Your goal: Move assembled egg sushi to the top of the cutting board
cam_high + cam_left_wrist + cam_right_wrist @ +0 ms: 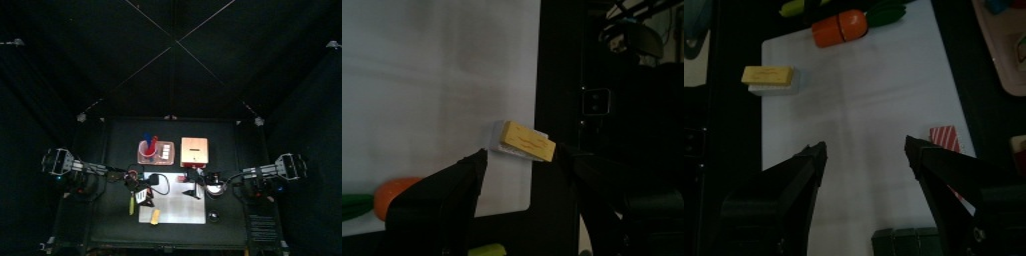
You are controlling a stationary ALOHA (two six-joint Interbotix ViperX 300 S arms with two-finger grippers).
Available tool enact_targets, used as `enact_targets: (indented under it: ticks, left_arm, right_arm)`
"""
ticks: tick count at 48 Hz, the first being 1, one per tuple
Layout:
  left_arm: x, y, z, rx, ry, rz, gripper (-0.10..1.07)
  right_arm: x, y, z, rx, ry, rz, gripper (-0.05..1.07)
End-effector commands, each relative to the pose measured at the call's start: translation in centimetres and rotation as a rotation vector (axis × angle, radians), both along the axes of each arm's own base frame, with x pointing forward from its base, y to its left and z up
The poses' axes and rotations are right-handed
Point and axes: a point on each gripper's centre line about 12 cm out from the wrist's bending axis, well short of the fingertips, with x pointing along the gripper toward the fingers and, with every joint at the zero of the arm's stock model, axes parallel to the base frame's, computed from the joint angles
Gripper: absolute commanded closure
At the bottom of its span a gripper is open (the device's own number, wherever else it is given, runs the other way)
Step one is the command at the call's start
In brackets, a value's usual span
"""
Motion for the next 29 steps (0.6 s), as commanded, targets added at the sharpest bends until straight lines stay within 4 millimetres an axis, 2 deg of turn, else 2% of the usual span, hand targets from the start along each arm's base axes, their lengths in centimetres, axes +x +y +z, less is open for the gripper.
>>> enact_targets:
  ticks: [1, 11, 29]
  left_arm:
    - [0.3, -0.5, 0.0, -0.051, -0.002, 0.068, 0.05]
    - [-0.2, -1.6, -1.1, -0.138, 0.027, 0.23, 0.05]
    - [-0.1, -4.1, -2.0, -0.155, 0.04, 0.525, 0.05]
  right_arm:
    - [0.7, 0.1, 0.9, 0.008, -0.026, -0.003, 0.08]
    - [0.9, 0.5, 0.3, 0.01, -0.009, 0.007, 0.08]
    - [0.2, 0.6, -0.9, -0.004, 0.026, 0.02, 0.08]
